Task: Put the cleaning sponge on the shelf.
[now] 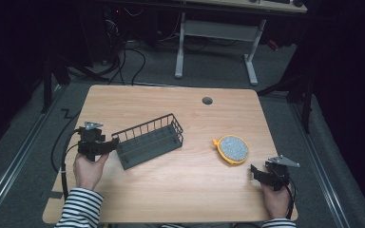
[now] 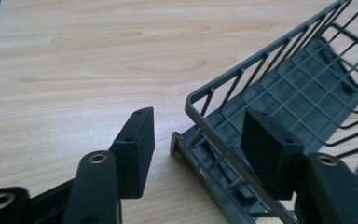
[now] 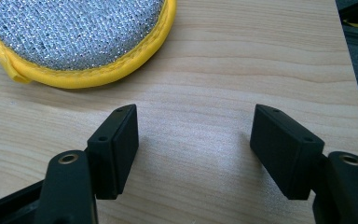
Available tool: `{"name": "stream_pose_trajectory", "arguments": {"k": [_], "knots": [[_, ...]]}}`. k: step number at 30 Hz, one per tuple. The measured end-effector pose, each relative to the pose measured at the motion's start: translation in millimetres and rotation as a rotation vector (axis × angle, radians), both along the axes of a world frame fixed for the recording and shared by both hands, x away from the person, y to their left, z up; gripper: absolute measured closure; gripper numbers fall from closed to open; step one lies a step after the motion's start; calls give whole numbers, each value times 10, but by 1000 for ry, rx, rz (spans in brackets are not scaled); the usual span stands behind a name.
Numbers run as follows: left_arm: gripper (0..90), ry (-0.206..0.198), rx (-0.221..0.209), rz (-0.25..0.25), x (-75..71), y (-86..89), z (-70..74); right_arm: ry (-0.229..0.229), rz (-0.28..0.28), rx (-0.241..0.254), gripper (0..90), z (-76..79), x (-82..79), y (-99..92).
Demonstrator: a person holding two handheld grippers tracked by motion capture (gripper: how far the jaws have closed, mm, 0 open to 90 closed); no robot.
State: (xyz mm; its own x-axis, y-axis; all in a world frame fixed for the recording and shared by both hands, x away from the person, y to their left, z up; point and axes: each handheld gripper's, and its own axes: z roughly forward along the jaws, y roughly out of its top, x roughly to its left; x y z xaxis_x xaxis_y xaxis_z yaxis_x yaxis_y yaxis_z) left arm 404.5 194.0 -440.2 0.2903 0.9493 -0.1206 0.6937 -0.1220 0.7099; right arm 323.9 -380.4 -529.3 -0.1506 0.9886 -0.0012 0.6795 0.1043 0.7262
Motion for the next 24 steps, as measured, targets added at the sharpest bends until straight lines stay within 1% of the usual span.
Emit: {"name": "stream_pose_trajectory", "arguments": {"k": [3,10,13,19,22,24], "knots": [[483,4,-5,8,34,-13,-23,-4,7,-3,326,-1,3,-9],[556,13,-17,13,92,-37,-54,-1,2,0,326,0,1,-3],[599,12,-3,4,123,-68,-42,0,0,1,325,0,0,-2],[661,18,7,10,157,-93,-57,0,2,1,323,0,-1,0],[684,25,6,3,168,-112,-72,0,2,-1,323,0,-1,2],[689,21,8,6,173,-117,-76,0,2,-1,322,0,-2,3]]}}
